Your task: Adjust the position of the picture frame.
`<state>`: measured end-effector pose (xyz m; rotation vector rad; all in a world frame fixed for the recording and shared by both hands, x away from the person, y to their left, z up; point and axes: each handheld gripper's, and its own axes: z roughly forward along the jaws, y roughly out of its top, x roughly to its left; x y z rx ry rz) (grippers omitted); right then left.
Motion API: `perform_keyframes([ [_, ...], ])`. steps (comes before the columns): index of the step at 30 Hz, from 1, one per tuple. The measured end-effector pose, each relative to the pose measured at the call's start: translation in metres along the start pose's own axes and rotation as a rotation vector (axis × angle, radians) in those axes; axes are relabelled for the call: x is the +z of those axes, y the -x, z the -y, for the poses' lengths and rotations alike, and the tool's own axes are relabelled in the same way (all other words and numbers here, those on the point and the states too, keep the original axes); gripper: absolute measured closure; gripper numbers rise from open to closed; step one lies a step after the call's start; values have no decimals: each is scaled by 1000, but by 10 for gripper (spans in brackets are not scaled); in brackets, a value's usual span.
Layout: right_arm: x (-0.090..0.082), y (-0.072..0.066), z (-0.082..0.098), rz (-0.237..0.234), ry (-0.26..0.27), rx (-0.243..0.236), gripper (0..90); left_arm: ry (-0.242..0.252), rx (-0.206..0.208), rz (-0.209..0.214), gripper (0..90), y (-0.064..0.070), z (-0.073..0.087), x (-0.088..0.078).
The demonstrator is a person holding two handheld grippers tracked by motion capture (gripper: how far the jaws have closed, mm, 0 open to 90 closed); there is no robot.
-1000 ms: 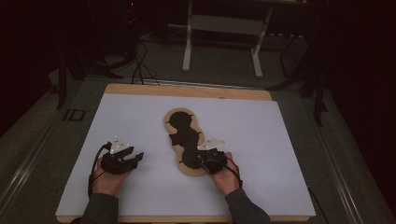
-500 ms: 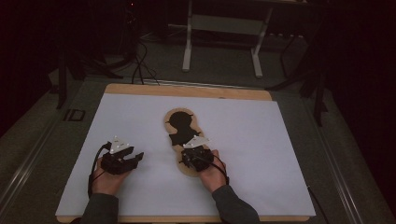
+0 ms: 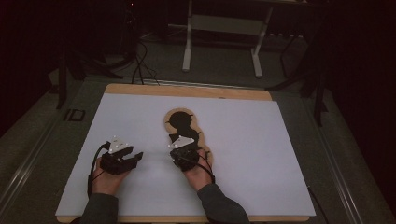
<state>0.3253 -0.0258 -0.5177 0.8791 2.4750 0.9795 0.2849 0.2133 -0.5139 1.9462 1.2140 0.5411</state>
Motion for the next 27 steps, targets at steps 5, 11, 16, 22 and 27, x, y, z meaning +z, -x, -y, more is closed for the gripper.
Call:
perform_keyframes([
  [5,5,4,-1,7,-19,18,899,-2,3,-1,515,1,0,1],
  [11,8,0,-3,31,-41,-13,899,-4,6,0,514,1,0,1],
  [16,8,1,-3,31,-47,-18,900,-6,2,0,511,1,0,1],
  [22,7,-1,-3,43,-65,-40,900,0,-1,0,510,0,0,0],
  [27,5,-2,-4,55,-76,-55,900,4,-3,-1,508,-1,0,-1],
])
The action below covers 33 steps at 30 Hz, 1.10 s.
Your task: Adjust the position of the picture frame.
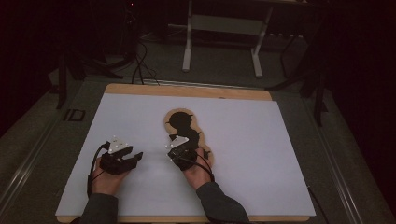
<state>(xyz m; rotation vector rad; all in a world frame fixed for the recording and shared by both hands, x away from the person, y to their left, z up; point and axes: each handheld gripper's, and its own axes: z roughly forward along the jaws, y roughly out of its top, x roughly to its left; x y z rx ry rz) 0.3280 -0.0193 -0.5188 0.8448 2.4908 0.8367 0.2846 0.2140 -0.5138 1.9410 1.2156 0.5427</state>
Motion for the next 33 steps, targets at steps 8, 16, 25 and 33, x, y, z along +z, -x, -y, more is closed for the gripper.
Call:
perform_keyframes([
  [8,-6,1,-1,1,-10,-5,900,-37,-4,-7,506,-1,1,4],
  [16,9,-6,-3,13,-42,-2,900,-39,-4,-12,515,-1,1,4],
  [25,7,-11,-2,69,-81,-76,900,-31,-8,-15,513,-1,1,3],
  [33,0,-2,9,71,-83,-67,900,-33,-4,-17,511,0,1,3],
])
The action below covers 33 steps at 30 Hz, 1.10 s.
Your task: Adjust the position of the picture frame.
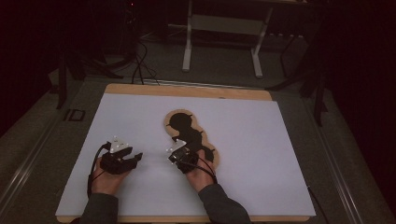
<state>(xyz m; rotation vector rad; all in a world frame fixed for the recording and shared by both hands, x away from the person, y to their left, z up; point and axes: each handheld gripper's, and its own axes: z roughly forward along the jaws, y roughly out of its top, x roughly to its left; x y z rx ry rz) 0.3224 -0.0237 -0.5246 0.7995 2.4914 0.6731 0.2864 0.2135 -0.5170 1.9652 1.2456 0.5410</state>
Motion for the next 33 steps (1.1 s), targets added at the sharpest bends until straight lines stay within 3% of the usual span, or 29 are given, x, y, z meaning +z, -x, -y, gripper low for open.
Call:
perform_keyframes([
  [8,-6,11,12,-6,0,33,900,1,0,-2,509,0,0,0],
  [33,-20,47,48,40,12,103,900,-5,10,-6,507,2,0,1],
])
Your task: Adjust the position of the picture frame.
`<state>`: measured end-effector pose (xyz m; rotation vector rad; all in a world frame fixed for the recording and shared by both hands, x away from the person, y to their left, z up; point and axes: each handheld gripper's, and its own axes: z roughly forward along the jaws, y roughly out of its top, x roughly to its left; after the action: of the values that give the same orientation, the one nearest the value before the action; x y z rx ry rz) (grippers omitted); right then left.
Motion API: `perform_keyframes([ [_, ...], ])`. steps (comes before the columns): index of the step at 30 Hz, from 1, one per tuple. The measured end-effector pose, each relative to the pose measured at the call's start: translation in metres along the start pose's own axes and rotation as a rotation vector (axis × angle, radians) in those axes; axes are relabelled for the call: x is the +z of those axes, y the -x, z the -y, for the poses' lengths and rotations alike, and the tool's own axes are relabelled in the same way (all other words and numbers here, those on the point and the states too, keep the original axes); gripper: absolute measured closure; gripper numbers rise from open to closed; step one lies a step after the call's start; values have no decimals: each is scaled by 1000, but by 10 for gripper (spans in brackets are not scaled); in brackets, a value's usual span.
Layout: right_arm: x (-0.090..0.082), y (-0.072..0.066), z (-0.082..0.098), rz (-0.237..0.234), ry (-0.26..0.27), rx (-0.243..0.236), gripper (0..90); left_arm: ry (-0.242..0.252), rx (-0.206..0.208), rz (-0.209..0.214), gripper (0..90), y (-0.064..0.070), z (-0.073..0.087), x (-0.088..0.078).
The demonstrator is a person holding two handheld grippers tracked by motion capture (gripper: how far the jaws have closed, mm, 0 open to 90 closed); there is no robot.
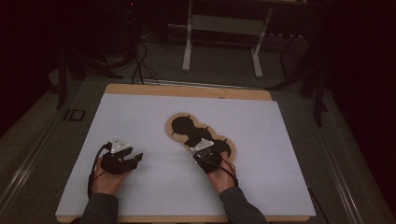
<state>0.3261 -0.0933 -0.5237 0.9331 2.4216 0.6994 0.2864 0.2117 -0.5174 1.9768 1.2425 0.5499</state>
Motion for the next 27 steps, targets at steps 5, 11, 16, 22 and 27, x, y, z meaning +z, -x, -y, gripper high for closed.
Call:
perform_keyframes([
  [5,-3,10,5,11,-4,18,900,-1,2,2,507,0,0,0],
  [11,-7,22,12,25,-11,42,900,-2,3,3,507,1,0,0],
  [16,-10,34,18,38,-12,64,900,-6,7,2,506,1,0,0],
  [22,-11,43,22,46,-15,86,900,-8,10,0,504,1,0,1],
  [27,-10,52,24,54,-14,112,900,-4,6,1,502,1,0,0],
])
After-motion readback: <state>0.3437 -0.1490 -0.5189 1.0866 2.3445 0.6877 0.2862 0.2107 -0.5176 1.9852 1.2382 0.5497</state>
